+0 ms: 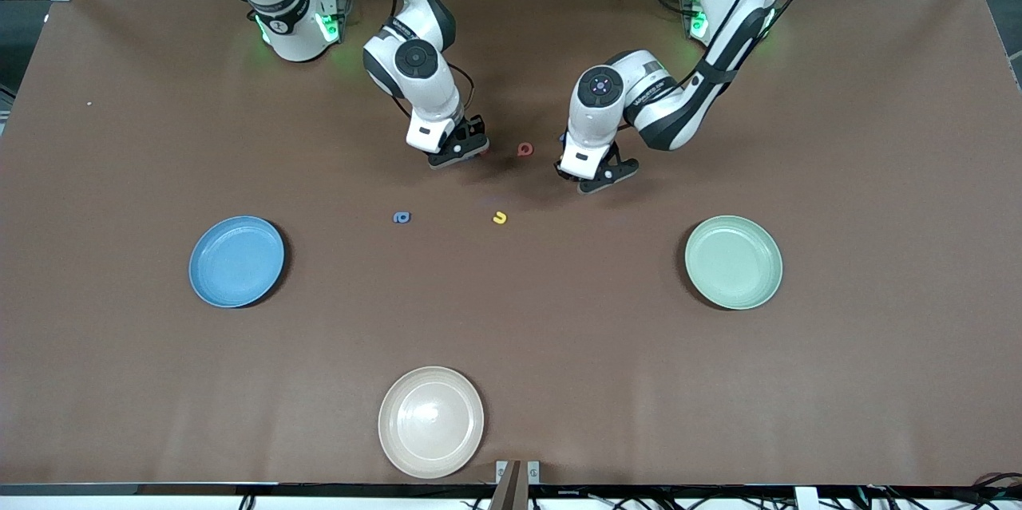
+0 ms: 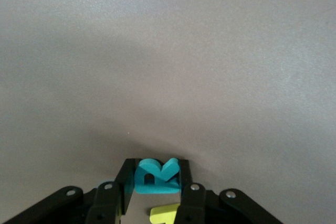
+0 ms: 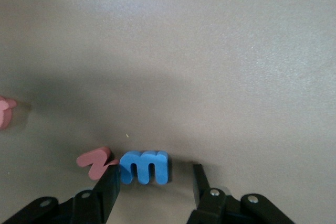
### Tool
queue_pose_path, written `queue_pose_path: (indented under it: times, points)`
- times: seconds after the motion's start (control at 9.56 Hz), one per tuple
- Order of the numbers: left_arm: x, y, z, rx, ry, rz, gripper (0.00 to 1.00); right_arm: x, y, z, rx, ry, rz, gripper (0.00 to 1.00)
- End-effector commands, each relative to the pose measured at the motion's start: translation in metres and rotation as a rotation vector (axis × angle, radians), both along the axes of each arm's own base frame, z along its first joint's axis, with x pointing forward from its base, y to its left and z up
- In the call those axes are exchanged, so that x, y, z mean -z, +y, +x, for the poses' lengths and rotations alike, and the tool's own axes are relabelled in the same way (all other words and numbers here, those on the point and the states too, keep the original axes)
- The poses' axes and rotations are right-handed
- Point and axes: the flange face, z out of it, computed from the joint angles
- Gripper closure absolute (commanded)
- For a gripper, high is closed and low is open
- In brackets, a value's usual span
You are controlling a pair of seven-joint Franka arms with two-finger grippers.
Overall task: Sort upper and lower case letters into plates
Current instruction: 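Close the left gripper on the teal R and lift it, then carry the teal R to the green plate and open the left gripper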
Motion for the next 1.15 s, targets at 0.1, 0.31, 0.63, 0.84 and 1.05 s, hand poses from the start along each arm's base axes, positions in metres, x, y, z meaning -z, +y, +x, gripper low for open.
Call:
queue_pose_path:
  times: [0.1, 0.31, 0.63, 0.84, 1.05]
  points:
    - [-0.030, 0.008, 0.035, -0.022, -0.067, 0.004, 1.00, 0.004, 0.000, -0.007, 0.006, -0.005, 0.029, 0.35]
    - [-0.051, 0.024, 0.076, -0.002, -0.109, 0.029, 1.00, 0.006, 0.007, -0.013, -0.004, -0.009, 0.035, 0.35]
    - [-0.071, 0.064, 0.124, 0.051, -0.130, 0.051, 1.00, 0.007, 0.005, -0.010, -0.015, -0.010, 0.032, 0.35]
    - [-0.071, 0.104, 0.148, 0.096, -0.122, 0.058, 1.00, 0.011, -0.003, -0.003, -0.036, -0.009, 0.027, 0.35]
    - [-0.070, 0.129, 0.159, 0.123, -0.114, 0.065, 1.00, 0.012, -0.016, 0.011, -0.045, -0.011, 0.026, 0.34]
